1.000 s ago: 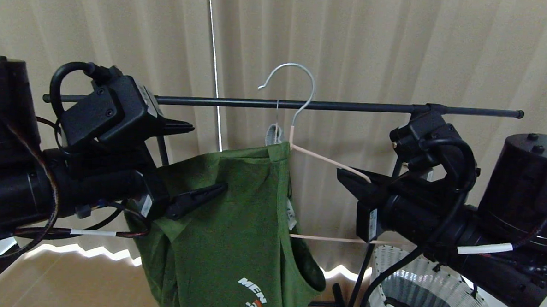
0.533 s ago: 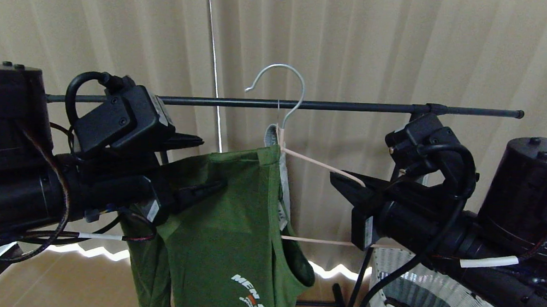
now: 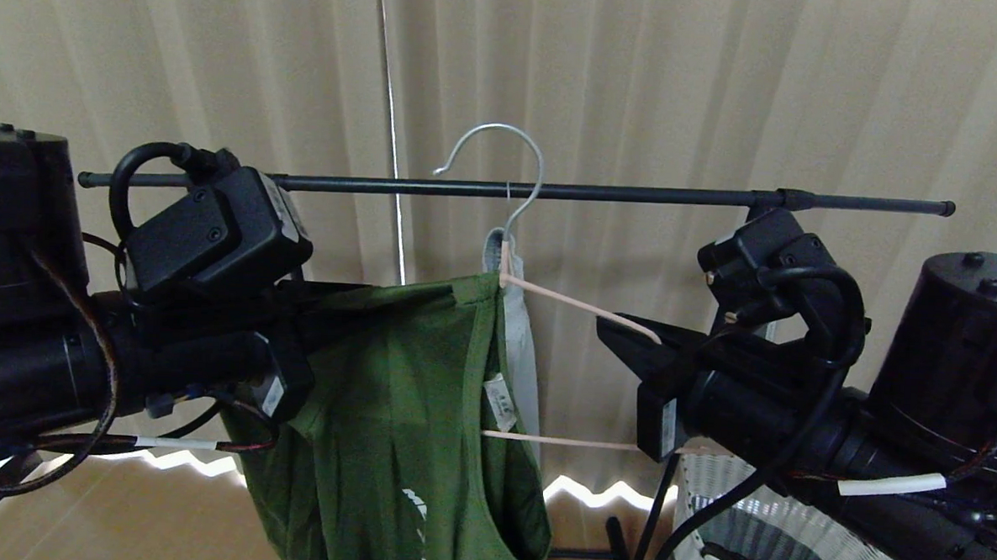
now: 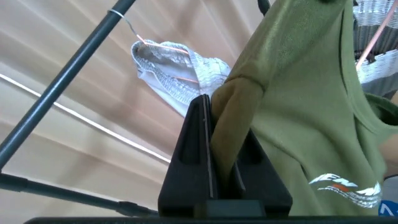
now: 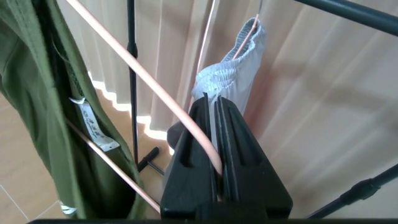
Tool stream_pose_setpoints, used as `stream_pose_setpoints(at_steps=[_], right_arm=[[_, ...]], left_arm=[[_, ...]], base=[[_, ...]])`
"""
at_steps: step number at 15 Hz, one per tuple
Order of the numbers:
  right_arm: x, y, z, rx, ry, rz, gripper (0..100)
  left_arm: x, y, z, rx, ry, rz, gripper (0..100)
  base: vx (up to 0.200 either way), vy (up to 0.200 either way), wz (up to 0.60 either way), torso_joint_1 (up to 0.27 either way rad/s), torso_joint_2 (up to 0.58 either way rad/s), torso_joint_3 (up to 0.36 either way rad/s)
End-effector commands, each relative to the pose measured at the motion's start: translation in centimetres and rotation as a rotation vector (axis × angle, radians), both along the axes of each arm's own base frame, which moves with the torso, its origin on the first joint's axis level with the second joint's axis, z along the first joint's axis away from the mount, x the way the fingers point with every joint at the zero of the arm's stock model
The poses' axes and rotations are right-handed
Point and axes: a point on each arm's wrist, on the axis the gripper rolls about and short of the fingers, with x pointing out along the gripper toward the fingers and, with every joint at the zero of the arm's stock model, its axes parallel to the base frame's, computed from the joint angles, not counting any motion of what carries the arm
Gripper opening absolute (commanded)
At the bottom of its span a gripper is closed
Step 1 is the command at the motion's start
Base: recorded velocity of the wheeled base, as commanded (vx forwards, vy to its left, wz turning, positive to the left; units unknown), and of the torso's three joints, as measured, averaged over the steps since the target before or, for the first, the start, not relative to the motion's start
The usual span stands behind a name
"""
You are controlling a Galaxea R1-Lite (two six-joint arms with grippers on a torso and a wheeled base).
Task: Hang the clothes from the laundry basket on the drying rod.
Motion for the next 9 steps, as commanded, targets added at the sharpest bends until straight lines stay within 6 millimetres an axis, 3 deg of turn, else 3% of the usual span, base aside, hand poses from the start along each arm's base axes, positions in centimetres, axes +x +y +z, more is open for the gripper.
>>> stream_pose_setpoints(at_steps=[1,4,5,9], right_arm=[[-0.04,-0.04,0.05,0.000,-0.002,0.000,0],[-0.12,-0.13,0.07,-0.005,-0.001,0.002,0],[-0.11,-0.12,0.11,-0.004,-0.002,0.002,100],[-0.09,-0.42,-0.21,-0.009,0.003,-0.012,100]], left_arm=[[-0.36,0.25,0.12,-0.015,-0.025,0.004,0],[-0.29,0.34,0.06,-0.048,-0.087,0.012,0],[-0.29,0.34,0.06,-0.048,-0.087,0.012,0],[-0.35,0.44,-0.09,-0.041,-0.086,0.043,0]], base=[[0.000,0.000,0.00,0.000,0.00,0.000],[0.000,0.000,0.00,0.000,0.00,0.000],[0.000,0.000,0.00,0.000,0.00,0.000],[0.000,0.000,0.00,0.000,0.00,0.000]])
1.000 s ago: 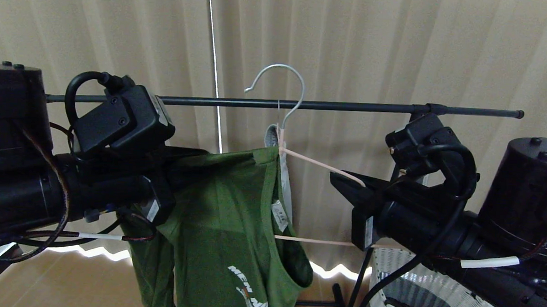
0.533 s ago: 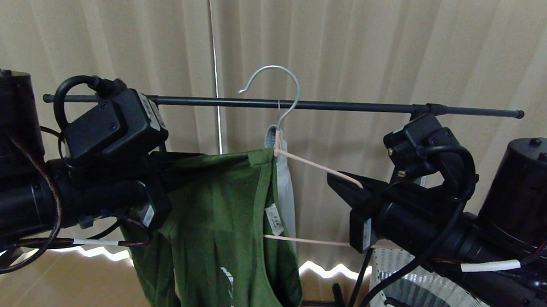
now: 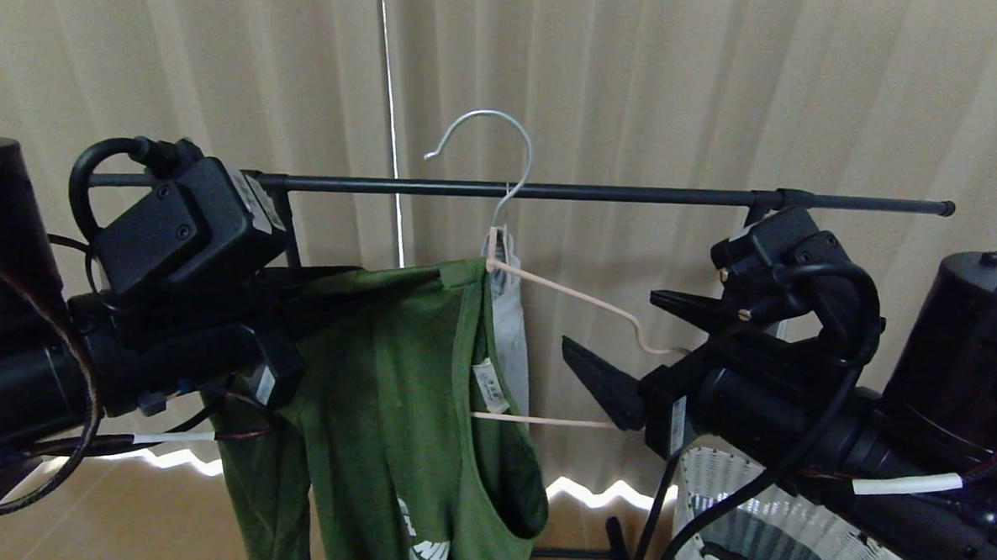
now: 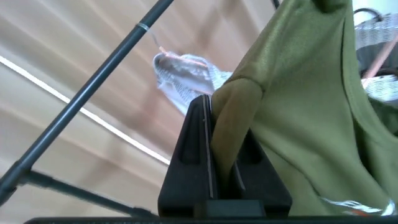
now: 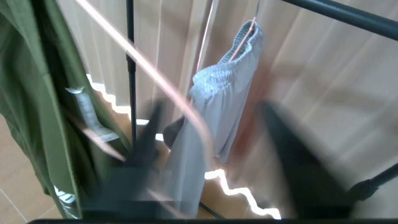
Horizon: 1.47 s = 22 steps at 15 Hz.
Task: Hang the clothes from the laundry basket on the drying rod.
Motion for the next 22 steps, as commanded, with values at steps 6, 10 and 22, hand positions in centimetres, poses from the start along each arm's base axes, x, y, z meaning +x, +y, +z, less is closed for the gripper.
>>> stream_pose_setpoints(at_steps=[6,10,22], right_arm=[[-0.9,-2.8,-2.4,-0.070,0.050,-0.053,100],[-0.8,-2.5,-3.6,-0.099,0.086,-0.036,100],[1.0,1.2,-4.3,-0.066,0.116,-0.013,100]], left_arm=[[0.3,1.2,-0.2,0.028,-0.012,0.236,0],[-0.2,1.0,0.5,-0.009,-0.052,0.212,0],[-1.9,-1.0,3.3,-0.156,-0.123,0.097,0]], base=[[0.000,0.000,0.00,0.000,0.00,0.000],[0.000,0.000,0.00,0.000,0.00,0.000],[0.000,0.000,0.00,0.000,0.00,0.000]])
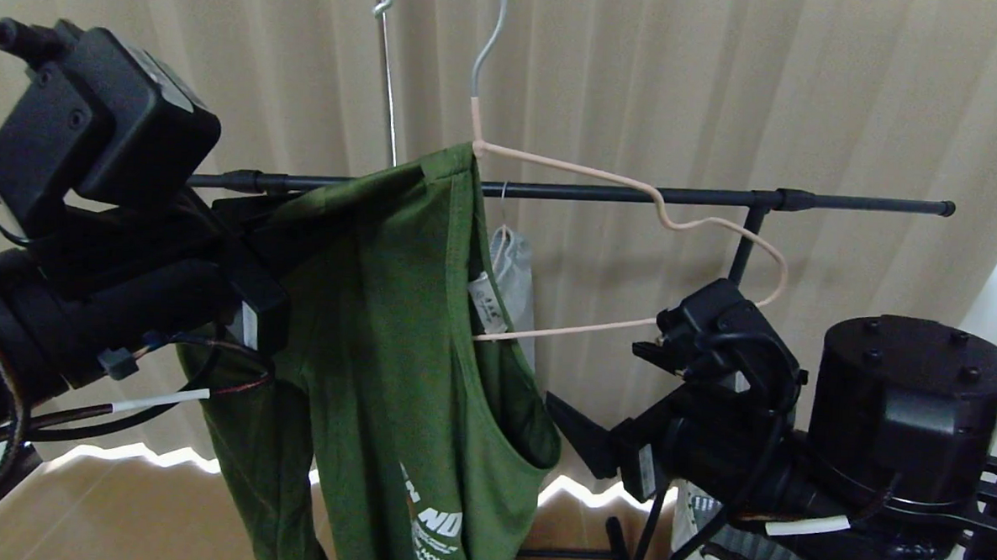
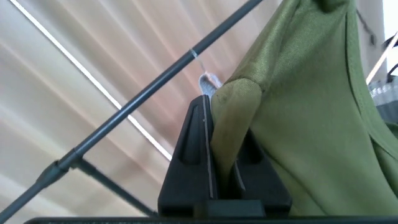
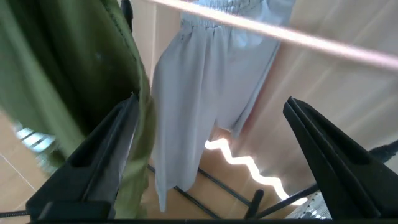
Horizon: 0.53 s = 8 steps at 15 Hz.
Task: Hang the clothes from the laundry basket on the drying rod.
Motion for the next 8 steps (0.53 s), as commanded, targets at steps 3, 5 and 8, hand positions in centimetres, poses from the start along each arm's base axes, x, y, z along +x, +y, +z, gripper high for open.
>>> stream_pose_setpoints(at_steps=[3,5,8], right_arm=[[0.2,1.7,-1.2,-0.004,-0.002,0.031,100],[0.1,1.9,-1.3,-0.009,0.002,0.037,100],[-0.1,1.6,-1.6,-0.018,0.008,0.030,100]], left_arm=[[-0.2,-0.4,0.6,-0.032,-0.001,-0.023,0],[-0.3,-0.7,0.8,-0.043,-0.005,-0.031,0],[-0.2,-0.7,1.1,-0.062,-0.001,-0.029,0]], base=[[0.000,0.000,0.00,0.000,0.00,0.000],[0.000,0.000,0.00,0.000,0.00,0.000],[0.000,0.000,0.00,0.000,0.00,0.000]])
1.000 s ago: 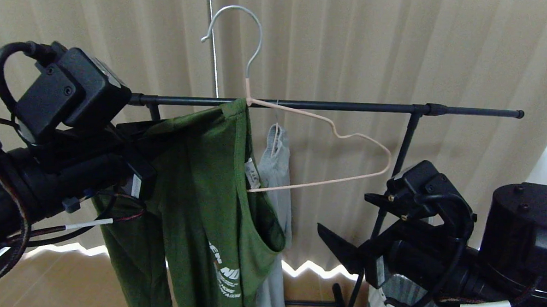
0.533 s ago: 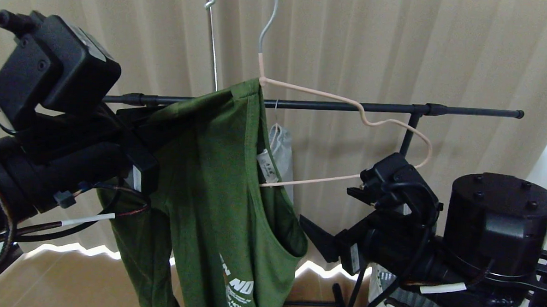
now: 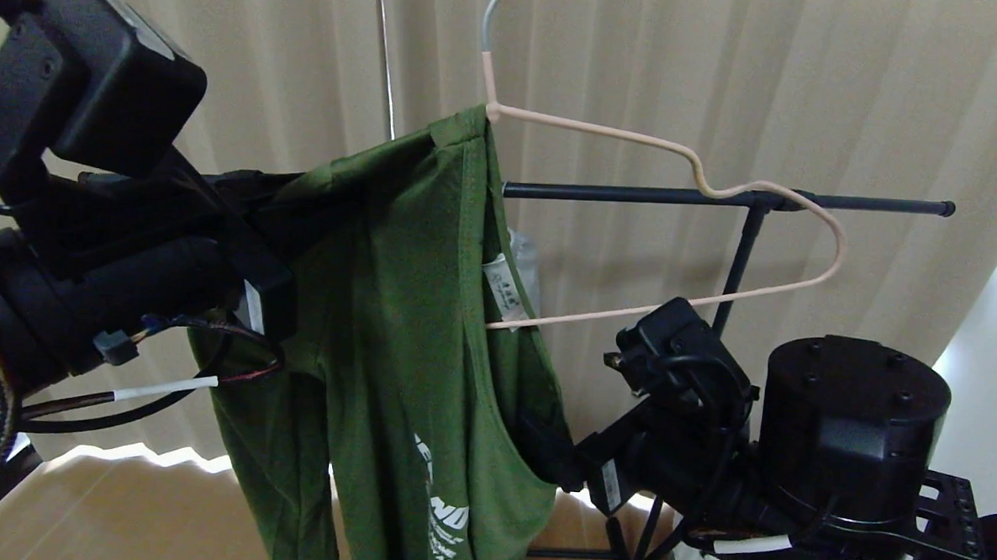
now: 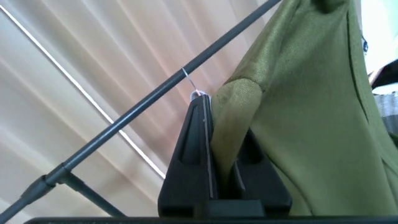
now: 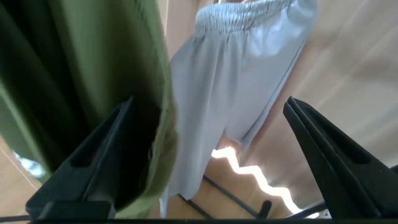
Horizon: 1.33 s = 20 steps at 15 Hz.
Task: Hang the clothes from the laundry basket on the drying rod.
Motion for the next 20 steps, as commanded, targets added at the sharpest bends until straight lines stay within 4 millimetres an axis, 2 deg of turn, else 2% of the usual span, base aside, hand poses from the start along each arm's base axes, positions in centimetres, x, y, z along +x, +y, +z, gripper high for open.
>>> stream_pose_setpoints(at_steps=[1,4,6,8,11,14,17,20], right_arm=[[-0.3,-0.4,-0.4,-0.015,0.006,-0.014,100],[-0.7,-2.2,-0.6,-0.032,0.013,-0.059,100],[-0.5,-4.6,-0.9,-0.049,0.020,-0.128,100],[0.7,-6.6,-0.5,-0.038,0.012,-0.220,100],[2.3,-8.4,0.6,-0.025,-0.026,-0.316,100],[3.4,-9.4,1.9,-0.025,-0.073,-0.366,100],[4.2,-9.8,3.0,0.000,-0.103,-0.396,100],[4.1,-9.6,3.3,0.007,-0.114,-0.388,100]], left_arm=[[0.1,0.0,0.2,-0.007,-0.002,0.006,0],[0.9,1.3,0.1,-0.012,0.003,0.076,0],[1.5,2.4,0.0,-0.016,0.009,0.129,0],[1.4,2.7,-1.0,-0.003,0.039,0.141,0],[0.5,3.2,-3.1,0.036,0.087,0.140,0],[-0.4,3.7,-4.4,0.075,0.105,0.147,0],[-1.3,4.7,-6.3,0.185,0.104,0.169,0],[-1.0,5.0,-7.4,0.239,0.130,0.195,0]], base=[[0.000,0.000,0.00,0.000,0.00,0.000],[0.000,0.000,0.00,0.000,0.00,0.000],[0.000,0.000,0.00,0.000,0.00,0.000],[0.000,0.000,0.00,0.000,0.00,0.000],[0.000,0.000,0.00,0.000,0.00,0.000],[0.000,0.000,0.00,0.000,0.00,0.000],[0.000,0.000,0.00,0.000,0.00,0.000],[0.000,0.000,0.00,0.000,0.00,0.000]])
